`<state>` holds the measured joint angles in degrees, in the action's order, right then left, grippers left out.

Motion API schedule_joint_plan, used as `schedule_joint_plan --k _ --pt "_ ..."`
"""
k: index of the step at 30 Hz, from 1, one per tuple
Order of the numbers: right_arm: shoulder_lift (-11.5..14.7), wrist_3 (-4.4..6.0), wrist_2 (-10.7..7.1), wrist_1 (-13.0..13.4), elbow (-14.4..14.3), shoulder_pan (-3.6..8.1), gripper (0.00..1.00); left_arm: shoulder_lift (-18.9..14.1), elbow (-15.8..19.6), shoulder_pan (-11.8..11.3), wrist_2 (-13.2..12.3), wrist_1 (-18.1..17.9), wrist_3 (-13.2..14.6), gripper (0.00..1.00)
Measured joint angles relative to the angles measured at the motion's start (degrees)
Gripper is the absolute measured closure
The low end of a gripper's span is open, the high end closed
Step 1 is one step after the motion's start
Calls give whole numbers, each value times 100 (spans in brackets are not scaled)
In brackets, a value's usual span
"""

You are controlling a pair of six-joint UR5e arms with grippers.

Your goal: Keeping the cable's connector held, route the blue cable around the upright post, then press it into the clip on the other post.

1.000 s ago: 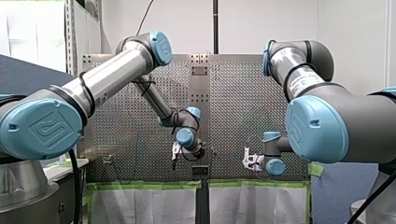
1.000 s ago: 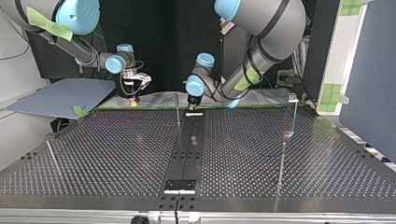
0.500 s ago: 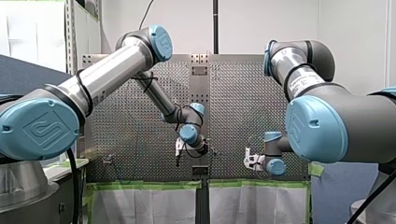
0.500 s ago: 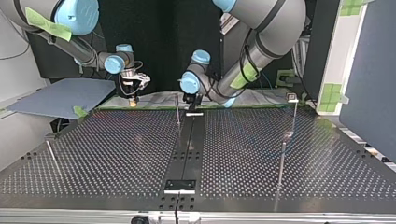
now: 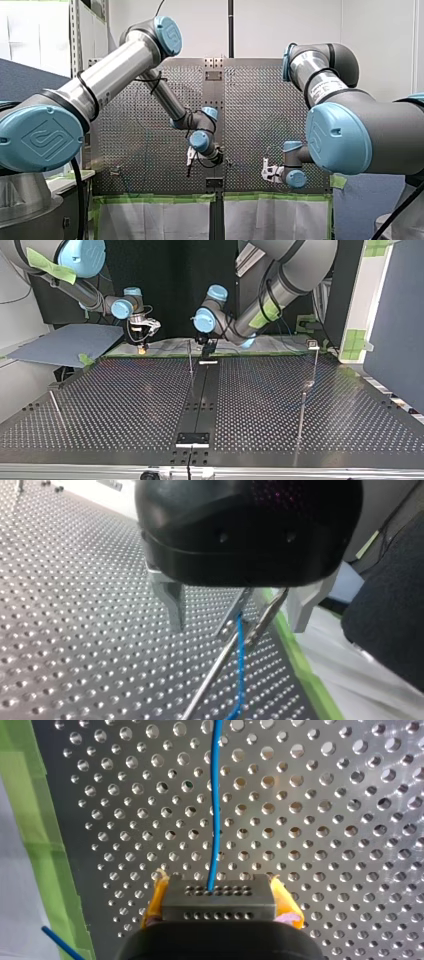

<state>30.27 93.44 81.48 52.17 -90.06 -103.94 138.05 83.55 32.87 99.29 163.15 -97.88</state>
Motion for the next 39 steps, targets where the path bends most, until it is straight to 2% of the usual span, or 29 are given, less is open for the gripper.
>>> schedule_joint_plan --k 6,16,20,26,39 --pt "-1 1 -12 -3 0 1 100 -26 227 21 -91 -184 6 1" --pt "-1 0 -17 -4 -1 0 100 -23 263 71 -384 -677 -199 1" --pt "-2 0 -17 -4 -1 0 100 4 266 80 -406 -822 -318 1" --pt "-1 0 -18 -4 -2 1 100 117 348 89 -407 -923 -346 1" --pt "-3 0 -19 -3 -3 0 100 145 370 89 -407 -1052 -391 1"
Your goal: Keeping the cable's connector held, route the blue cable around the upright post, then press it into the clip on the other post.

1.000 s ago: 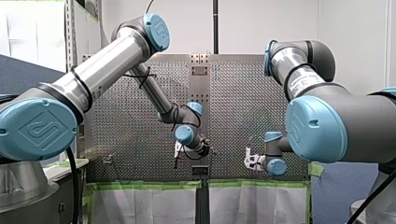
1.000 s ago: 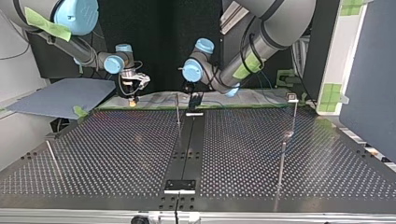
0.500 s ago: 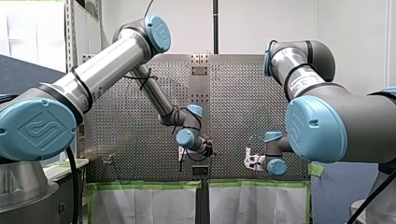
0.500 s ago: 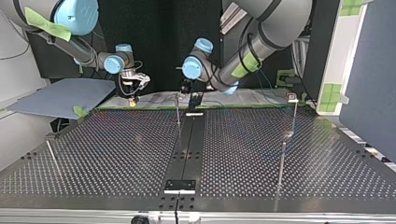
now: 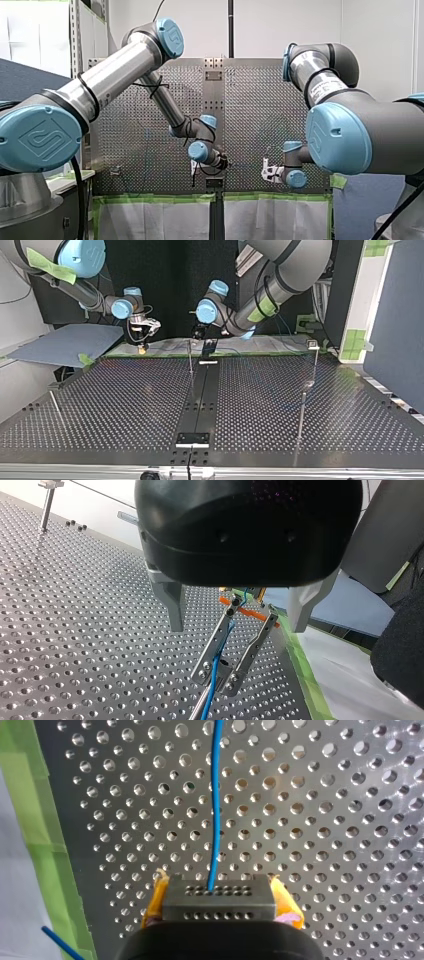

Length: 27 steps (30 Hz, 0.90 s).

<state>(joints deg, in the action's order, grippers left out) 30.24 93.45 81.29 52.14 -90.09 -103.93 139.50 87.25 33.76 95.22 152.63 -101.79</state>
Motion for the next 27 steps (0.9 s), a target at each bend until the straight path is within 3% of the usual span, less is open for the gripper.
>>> schedule_joint_plan --k 27 --pt "-1 0 -25 -2 0 0 100 1 0 -11 -8 93 -5 1"
